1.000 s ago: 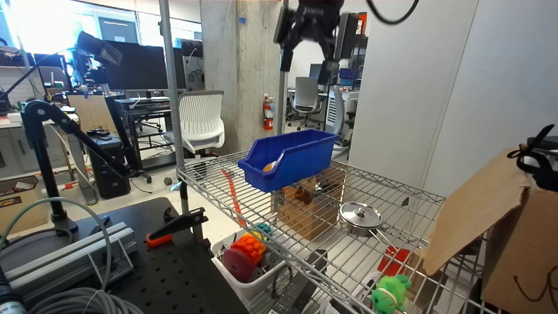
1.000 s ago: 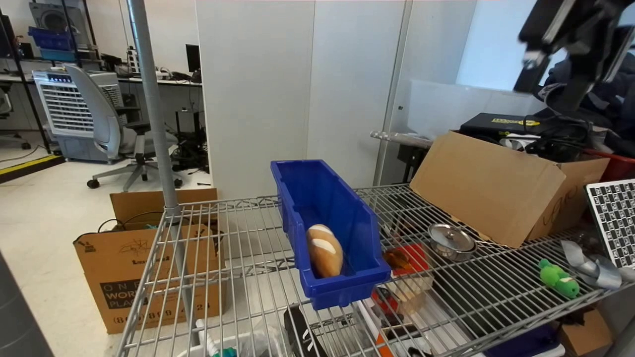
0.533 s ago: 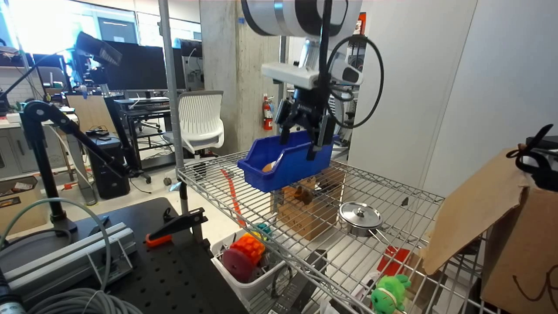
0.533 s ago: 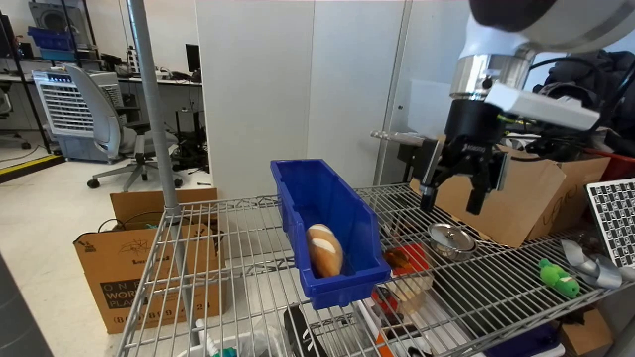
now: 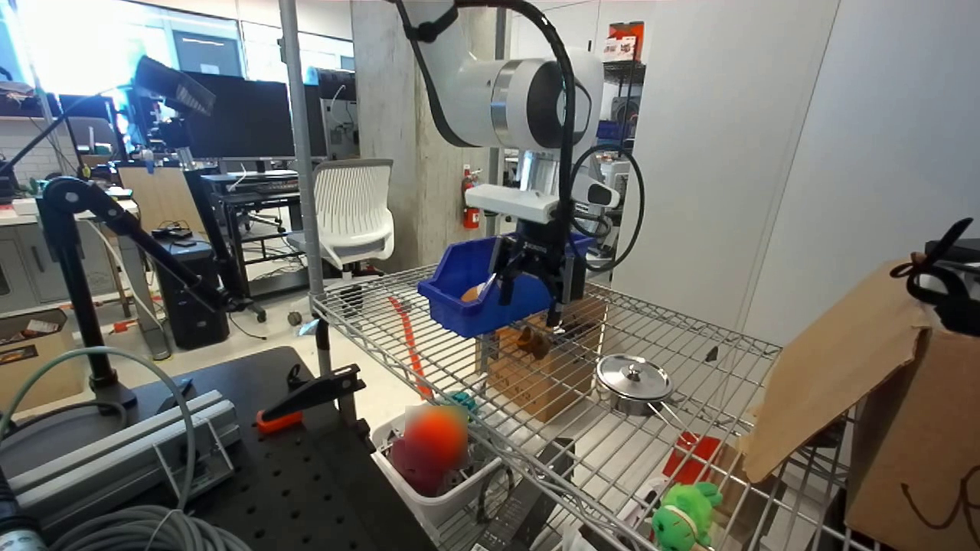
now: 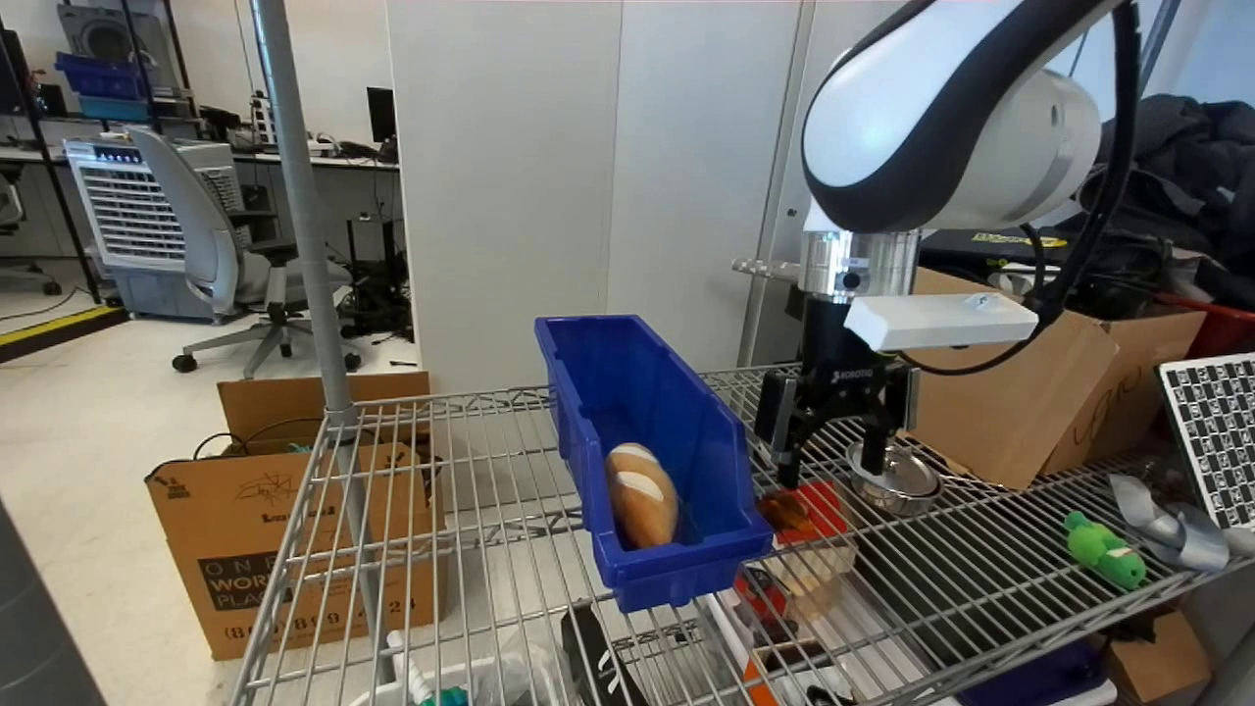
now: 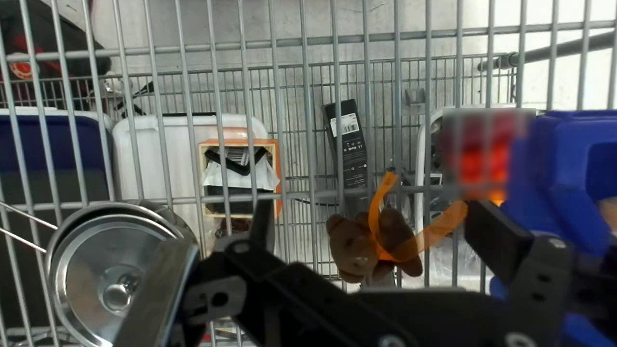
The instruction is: Move the brown bear forward
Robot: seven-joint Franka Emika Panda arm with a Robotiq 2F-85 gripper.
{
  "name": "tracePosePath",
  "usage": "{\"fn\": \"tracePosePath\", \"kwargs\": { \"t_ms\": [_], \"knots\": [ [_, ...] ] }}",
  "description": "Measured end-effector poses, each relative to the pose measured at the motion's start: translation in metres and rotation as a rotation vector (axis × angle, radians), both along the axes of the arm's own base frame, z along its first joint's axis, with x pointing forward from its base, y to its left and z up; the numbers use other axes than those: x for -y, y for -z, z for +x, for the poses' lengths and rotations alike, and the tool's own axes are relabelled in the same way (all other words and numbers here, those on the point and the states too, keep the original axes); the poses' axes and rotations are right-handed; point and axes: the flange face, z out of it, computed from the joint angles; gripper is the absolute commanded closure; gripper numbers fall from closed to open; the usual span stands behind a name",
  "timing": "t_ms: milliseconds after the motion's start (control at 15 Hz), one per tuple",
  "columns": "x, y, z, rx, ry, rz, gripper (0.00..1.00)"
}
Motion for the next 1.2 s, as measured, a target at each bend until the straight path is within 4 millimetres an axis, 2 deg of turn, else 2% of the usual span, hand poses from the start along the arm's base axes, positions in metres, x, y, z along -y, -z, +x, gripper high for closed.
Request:
{"fn": "tracePosePath", "kwargs": {
  "t_ms": [533, 667, 1067, 1200],
  "knots": [
    [-0.006, 0.027, 0.024, 0.018, -0.017, -0.008, 0.0],
    [-0.006, 0.037, 0.027, 0.014, -0.017, -0.009, 0.26],
    [-0.005, 0.07, 0.029, -0.02, -0.02, -0.016, 0.71],
    [-0.01, 0.07, 0.032, -0.031, -0.029, -0.016, 0.84]
  ]
}}
